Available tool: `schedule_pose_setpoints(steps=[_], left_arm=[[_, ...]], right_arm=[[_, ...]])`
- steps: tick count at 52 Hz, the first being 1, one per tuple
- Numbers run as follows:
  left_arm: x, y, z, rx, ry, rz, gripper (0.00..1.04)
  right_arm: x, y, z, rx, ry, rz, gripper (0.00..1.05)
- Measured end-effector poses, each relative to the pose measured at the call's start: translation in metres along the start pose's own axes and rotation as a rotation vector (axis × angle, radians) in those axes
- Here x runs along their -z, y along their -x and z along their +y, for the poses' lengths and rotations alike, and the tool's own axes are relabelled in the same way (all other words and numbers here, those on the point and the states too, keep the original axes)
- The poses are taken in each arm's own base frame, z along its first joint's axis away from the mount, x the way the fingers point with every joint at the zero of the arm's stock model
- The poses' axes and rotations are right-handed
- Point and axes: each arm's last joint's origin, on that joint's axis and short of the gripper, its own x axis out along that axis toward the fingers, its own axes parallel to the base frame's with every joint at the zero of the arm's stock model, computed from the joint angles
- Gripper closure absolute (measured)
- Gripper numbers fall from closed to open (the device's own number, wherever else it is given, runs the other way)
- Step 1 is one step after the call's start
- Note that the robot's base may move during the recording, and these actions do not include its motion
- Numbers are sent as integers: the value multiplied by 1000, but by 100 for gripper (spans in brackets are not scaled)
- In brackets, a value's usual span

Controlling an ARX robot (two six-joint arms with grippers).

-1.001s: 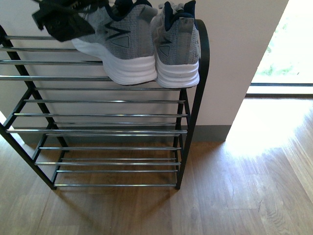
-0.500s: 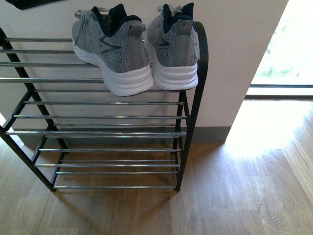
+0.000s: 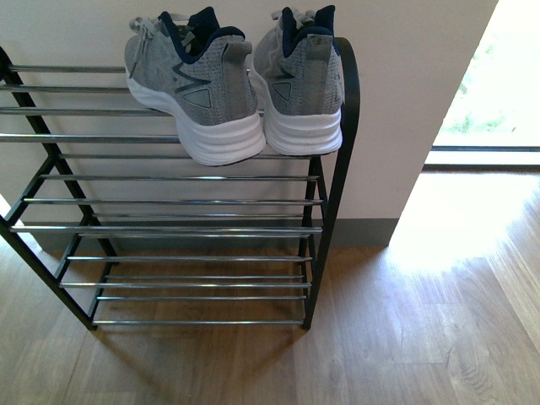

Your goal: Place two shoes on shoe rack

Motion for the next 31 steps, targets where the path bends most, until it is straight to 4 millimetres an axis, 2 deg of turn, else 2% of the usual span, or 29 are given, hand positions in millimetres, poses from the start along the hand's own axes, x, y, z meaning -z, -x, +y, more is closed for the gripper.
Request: schedule_pose_setpoints(steps=[7, 18, 23, 26, 31], left_arm=[[8, 22, 25, -66, 42, -90, 9], [14, 23, 30, -78, 32, -83, 9], [19, 24, 45, 182, -103, -101, 29], [25, 26, 56, 226, -180, -105, 38], [41, 28, 78, 238, -272, -99, 59]], right_arm=[[0, 0, 0, 0, 0, 0, 9], [0, 0, 0, 0, 0, 0, 9], [0, 0, 0, 0, 0, 0, 9], [0, 0, 0, 0, 0, 0, 9], [0, 0, 0, 0, 0, 0, 9]])
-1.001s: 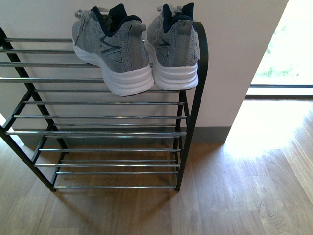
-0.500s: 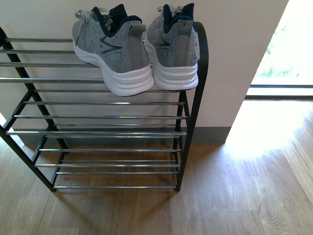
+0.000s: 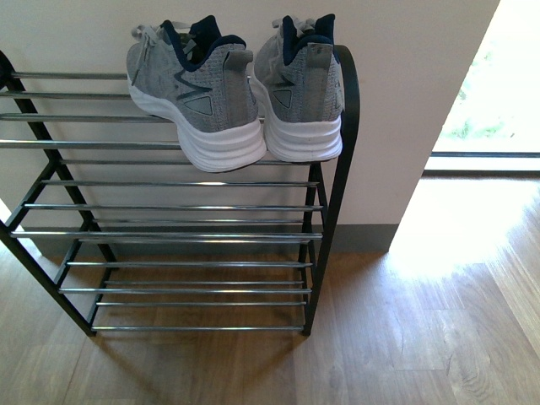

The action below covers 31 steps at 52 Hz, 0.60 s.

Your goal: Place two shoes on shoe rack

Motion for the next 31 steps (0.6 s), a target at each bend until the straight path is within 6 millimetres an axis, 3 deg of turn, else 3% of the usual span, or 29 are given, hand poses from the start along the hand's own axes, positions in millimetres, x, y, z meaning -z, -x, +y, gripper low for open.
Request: schedule_pose_setpoints(steps=[13, 31], left_arm=[[25, 15, 22, -3, -34, -7, 104], [45, 31, 43, 18, -42, -5, 104]], right_arm=[[0, 0, 0, 0, 0, 0, 9], [0, 0, 0, 0, 0, 0, 9]])
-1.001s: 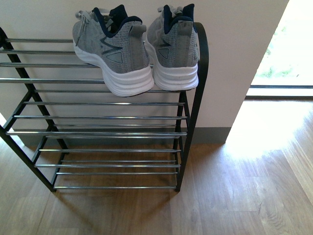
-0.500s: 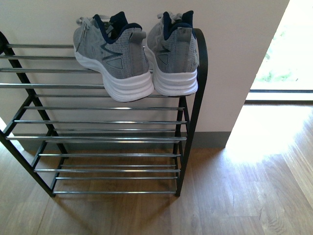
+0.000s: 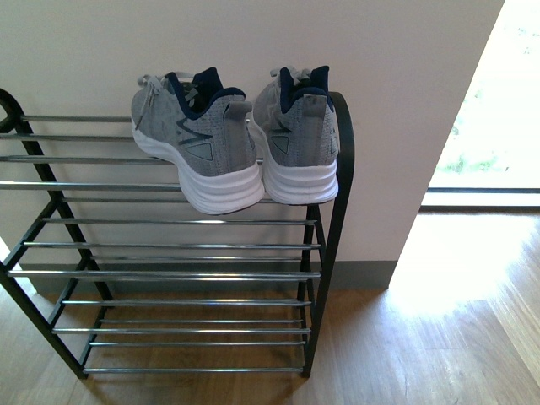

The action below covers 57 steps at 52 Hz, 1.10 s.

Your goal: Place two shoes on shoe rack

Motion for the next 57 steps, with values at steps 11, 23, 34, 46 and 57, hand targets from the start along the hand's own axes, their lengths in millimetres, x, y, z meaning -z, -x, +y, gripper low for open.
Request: schedule_pose_setpoints(steps=[11, 23, 34, 46, 57], left_arm=[[6, 6, 4, -24, 0, -1, 104], [16, 11, 4, -25, 0, -12, 104], [16, 15, 4, -24, -1, -17, 104], [20, 27, 4, -25, -1, 3, 104], [20, 27, 4, -25, -1, 1, 104]], right_arm=[[0, 0, 0, 0, 0, 0, 9], [0, 0, 0, 0, 0, 0, 9], [0, 0, 0, 0, 0, 0, 9], [0, 0, 0, -1, 0, 0, 9], [0, 0, 0, 0, 0, 0, 9]])
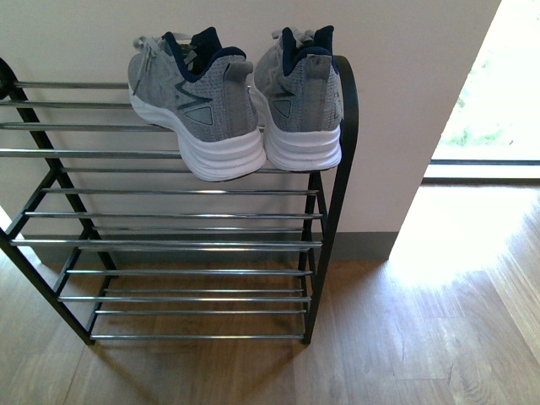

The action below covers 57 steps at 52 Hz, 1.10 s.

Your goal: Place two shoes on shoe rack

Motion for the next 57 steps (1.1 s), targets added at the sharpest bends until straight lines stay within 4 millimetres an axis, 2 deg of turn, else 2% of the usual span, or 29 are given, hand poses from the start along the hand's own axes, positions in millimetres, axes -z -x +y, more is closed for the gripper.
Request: schedule_pose_setpoints(steps=[4, 26, 33, 57], left_arm=[[0, 0, 0, 0, 0, 0, 104], [0, 0, 0, 0, 0, 0, 37], [0, 0, 0, 0, 0, 0, 8], [0, 0, 0, 0, -2, 0, 9]], right_arm=[[0, 0, 0, 0, 0, 0, 9], [0, 0, 0, 0, 0, 0, 9], [0, 0, 0, 0, 0, 0, 9], [0, 0, 0, 0, 0, 0, 9]])
